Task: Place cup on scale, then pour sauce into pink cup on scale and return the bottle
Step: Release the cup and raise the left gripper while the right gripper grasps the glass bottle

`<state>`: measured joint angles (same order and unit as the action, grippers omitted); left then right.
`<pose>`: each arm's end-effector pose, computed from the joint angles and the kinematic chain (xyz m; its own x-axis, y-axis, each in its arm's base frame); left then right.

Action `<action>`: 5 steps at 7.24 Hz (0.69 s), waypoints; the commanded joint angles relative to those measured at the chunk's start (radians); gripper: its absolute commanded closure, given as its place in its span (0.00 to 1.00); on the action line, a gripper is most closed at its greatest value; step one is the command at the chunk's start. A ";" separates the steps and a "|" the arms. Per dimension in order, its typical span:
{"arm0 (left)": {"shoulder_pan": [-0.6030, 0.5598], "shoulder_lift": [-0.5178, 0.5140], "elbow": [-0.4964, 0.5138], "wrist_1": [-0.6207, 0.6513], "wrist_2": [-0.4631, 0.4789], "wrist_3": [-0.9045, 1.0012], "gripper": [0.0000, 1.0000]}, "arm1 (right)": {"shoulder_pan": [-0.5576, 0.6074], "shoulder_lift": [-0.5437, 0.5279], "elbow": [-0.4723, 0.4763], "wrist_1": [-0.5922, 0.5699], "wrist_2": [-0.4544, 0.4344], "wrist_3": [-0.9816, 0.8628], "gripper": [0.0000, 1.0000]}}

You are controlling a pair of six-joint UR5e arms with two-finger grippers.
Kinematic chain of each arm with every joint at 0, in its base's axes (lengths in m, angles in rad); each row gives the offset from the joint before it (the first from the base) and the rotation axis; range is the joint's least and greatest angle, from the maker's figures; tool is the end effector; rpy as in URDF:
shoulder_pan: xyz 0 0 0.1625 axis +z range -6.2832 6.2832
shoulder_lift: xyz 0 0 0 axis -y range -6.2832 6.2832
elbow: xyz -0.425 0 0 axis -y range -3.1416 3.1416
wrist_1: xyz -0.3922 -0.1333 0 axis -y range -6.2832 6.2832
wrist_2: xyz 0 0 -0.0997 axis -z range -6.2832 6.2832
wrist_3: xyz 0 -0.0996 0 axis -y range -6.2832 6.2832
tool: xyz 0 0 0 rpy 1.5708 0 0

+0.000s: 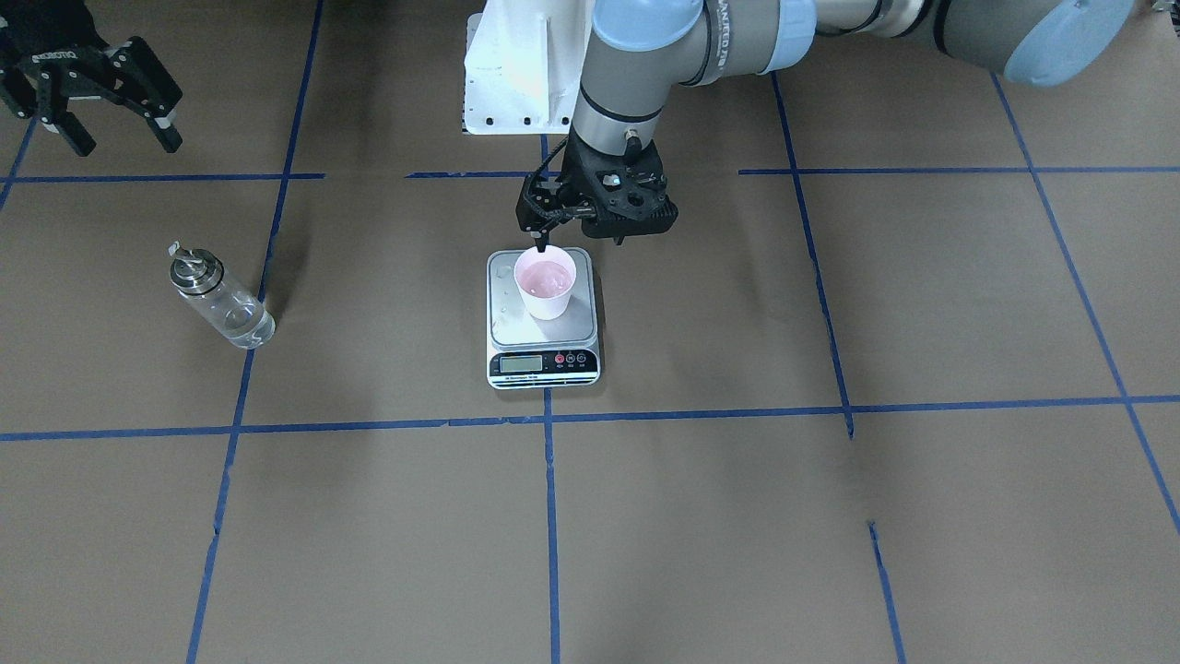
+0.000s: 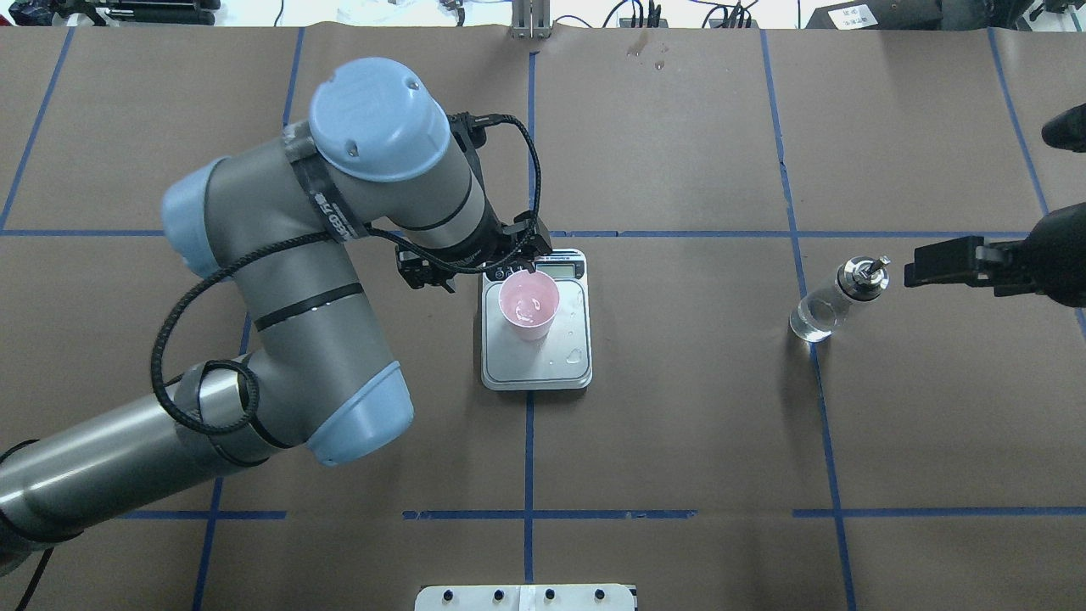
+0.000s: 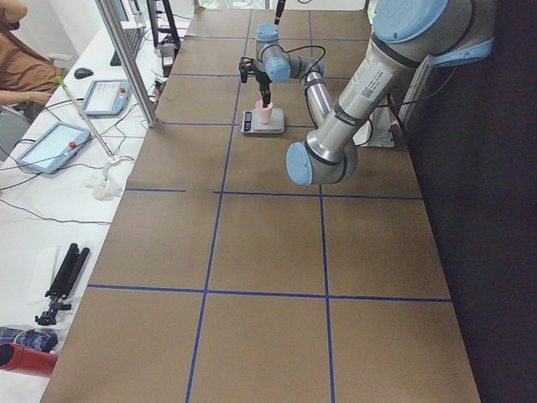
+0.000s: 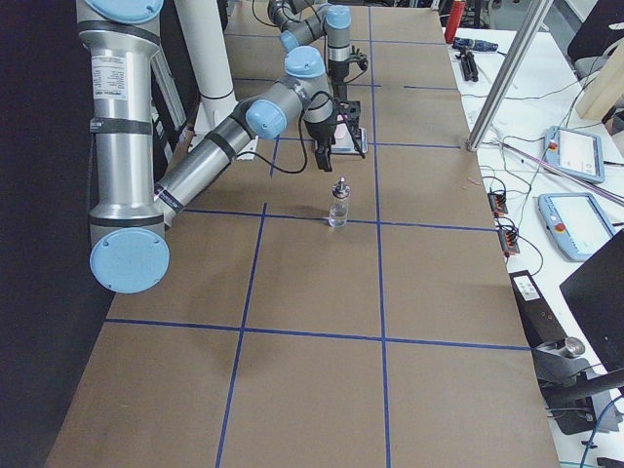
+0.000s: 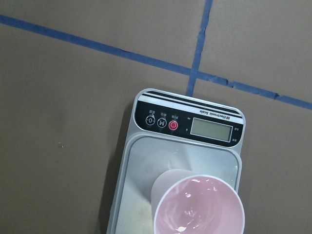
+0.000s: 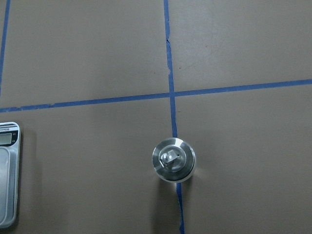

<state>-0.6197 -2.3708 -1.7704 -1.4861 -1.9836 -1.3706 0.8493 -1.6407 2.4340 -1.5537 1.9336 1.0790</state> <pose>0.4749 -0.4535 0.1053 0.5409 -0.1621 -0.8253 0.1690 0.9822 -0.0822 -0.1785 -0.3512 0.2989 0.6525 0.0734 0.7542 -0.2541 0.9589 0.1265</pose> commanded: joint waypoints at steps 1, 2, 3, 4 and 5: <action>-0.073 0.002 -0.078 0.088 -0.063 0.112 0.00 | -0.200 -0.045 0.020 0.047 -0.257 0.110 0.00; -0.096 0.002 -0.080 0.090 -0.064 0.119 0.00 | -0.261 -0.107 0.019 0.129 -0.342 0.113 0.00; -0.139 0.002 -0.081 0.098 -0.075 0.163 0.00 | -0.295 -0.246 -0.013 0.364 -0.393 0.148 0.00; -0.164 0.014 -0.089 0.136 -0.107 0.241 0.00 | -0.329 -0.324 -0.108 0.590 -0.466 0.148 0.00; -0.191 0.071 -0.143 0.148 -0.112 0.292 0.00 | -0.413 -0.330 -0.206 0.706 -0.634 0.147 0.00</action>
<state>-0.7749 -2.3479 -1.8679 -1.3617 -2.0792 -1.1506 0.5211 -1.9206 2.3399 -1.0448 1.4658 1.2217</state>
